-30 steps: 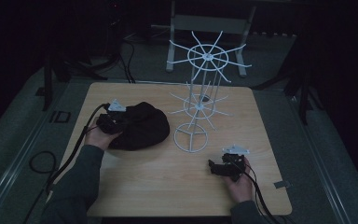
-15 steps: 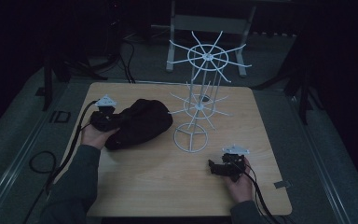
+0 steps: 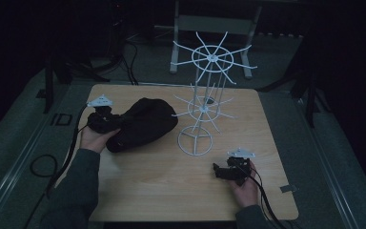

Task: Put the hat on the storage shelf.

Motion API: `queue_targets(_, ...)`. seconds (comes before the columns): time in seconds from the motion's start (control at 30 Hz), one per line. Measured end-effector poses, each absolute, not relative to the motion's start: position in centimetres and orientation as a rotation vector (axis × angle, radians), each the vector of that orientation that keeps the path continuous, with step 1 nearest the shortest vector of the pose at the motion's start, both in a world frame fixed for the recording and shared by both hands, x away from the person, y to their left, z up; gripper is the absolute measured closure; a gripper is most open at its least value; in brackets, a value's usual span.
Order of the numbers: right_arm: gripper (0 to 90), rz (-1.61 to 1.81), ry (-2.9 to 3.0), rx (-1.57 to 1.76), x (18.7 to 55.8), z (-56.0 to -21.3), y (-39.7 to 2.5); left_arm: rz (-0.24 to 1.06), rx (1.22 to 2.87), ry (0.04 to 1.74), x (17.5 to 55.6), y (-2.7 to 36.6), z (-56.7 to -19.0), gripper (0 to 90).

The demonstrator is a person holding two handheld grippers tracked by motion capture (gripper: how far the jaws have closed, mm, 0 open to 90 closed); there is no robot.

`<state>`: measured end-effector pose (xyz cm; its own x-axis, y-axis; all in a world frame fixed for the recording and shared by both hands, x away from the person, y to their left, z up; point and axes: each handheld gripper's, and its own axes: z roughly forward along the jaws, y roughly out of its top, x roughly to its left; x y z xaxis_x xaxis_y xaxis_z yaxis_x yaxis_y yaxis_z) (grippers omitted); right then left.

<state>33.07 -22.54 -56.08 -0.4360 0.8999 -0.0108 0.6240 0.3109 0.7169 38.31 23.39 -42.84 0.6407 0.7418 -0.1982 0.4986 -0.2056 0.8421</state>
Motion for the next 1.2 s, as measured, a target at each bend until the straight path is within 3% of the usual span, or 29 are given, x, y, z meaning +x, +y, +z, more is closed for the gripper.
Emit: queue_targets(1.2,11.1,0.911,2.170,1.356,33.1,-56.1,-22.5,0.302,1.678,0.950,36.4,27.1,-39.3,83.9)
